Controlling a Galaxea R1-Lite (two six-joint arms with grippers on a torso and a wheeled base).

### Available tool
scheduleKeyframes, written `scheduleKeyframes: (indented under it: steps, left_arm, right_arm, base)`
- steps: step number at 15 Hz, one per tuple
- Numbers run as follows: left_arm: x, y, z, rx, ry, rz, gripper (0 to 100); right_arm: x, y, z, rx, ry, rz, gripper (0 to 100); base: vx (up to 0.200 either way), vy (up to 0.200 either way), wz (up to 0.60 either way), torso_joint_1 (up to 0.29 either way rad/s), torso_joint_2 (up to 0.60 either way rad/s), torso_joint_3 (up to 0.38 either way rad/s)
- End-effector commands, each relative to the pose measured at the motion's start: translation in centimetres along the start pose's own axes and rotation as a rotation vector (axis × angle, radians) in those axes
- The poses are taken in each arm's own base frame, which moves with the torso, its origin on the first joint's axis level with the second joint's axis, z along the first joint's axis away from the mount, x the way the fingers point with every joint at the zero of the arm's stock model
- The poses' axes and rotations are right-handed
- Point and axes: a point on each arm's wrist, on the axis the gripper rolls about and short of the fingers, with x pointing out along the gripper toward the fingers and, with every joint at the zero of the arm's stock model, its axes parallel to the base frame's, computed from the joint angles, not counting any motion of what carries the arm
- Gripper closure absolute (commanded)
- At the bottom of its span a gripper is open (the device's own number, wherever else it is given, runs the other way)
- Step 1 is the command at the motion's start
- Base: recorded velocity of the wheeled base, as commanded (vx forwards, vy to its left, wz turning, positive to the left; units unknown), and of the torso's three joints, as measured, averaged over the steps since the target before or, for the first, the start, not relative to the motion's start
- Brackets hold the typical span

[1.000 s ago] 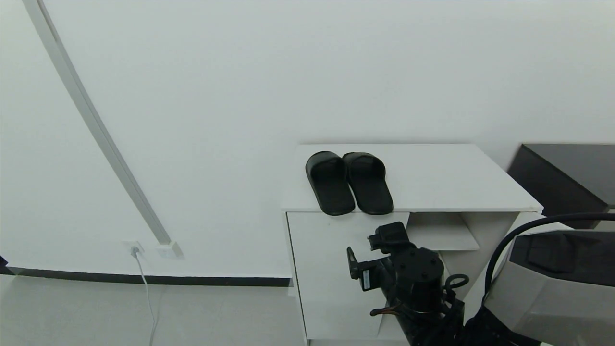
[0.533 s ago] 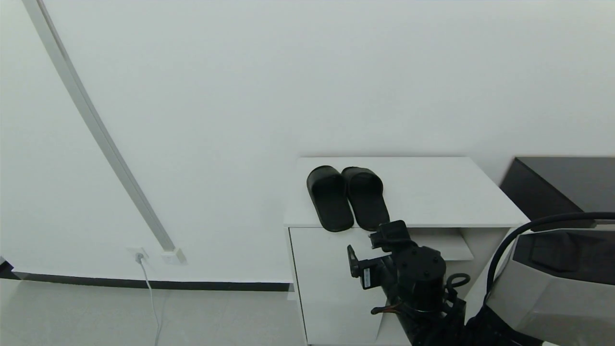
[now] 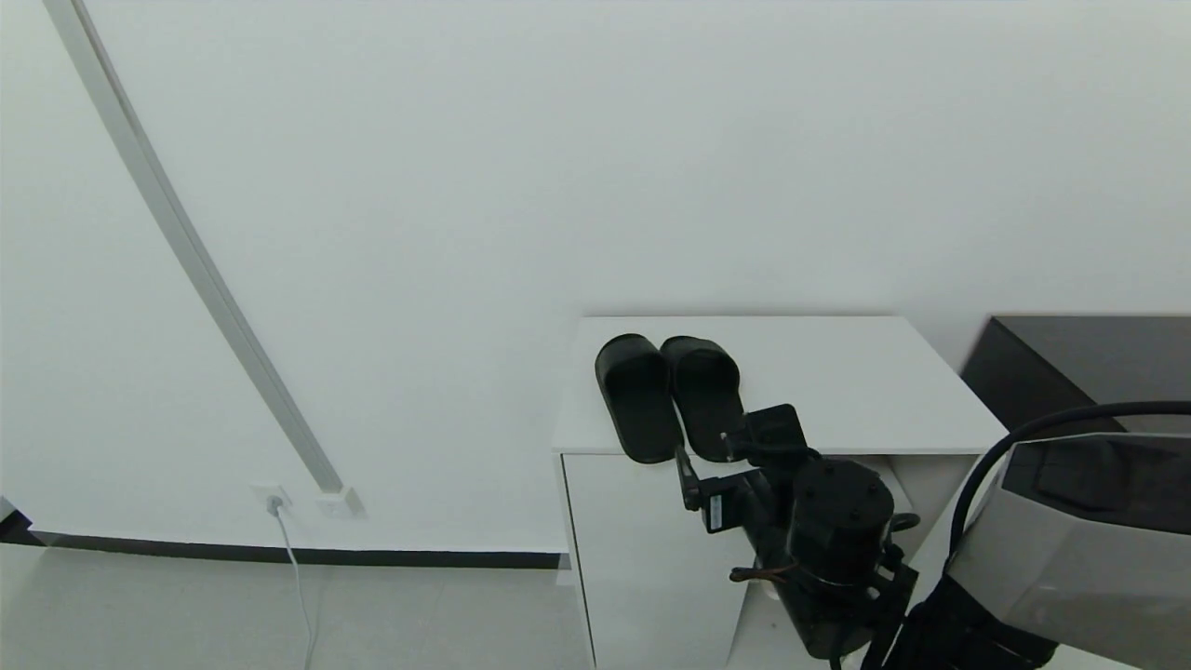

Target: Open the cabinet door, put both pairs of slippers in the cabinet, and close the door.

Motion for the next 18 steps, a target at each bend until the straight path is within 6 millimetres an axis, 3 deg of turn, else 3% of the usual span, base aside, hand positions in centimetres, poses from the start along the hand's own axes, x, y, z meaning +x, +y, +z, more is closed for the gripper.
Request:
scheduleKeyframes:
  steps: [1,7,12,18]
  left_arm:
    - [0.0,0.0,0.0,0.001,0.0,0.0,100]
    - [0.0,0.0,0.0,0.001,0.0,0.0,100]
    - [0.0,0.0,0.0,0.001,0.0,-0.002,100]
    - [0.0,0.0,0.0,0.001,0.001,-0.002,100]
  right_arm:
    - [0.2,-0.2,0.9,0.012,-0.023,0.007,0]
    - [3.8,1.8,7.1,0.096,0.073,0.01,0]
    - [3.6,2.1,6.4,0.111,0.182,0.006,0]
    - [3.6,2.2,5.1,0.093,0.215,0.007,0]
  base:
    - [0.0,0.0,0.0,0.0,0.0,0.0]
    - [0.0,0.0,0.0,0.0,0.0,0.0]
    - [0.0,0.0,0.0,0.0,0.0,0.0]
    - [0.2,0.0,0.0,0.0,0.0,0.001]
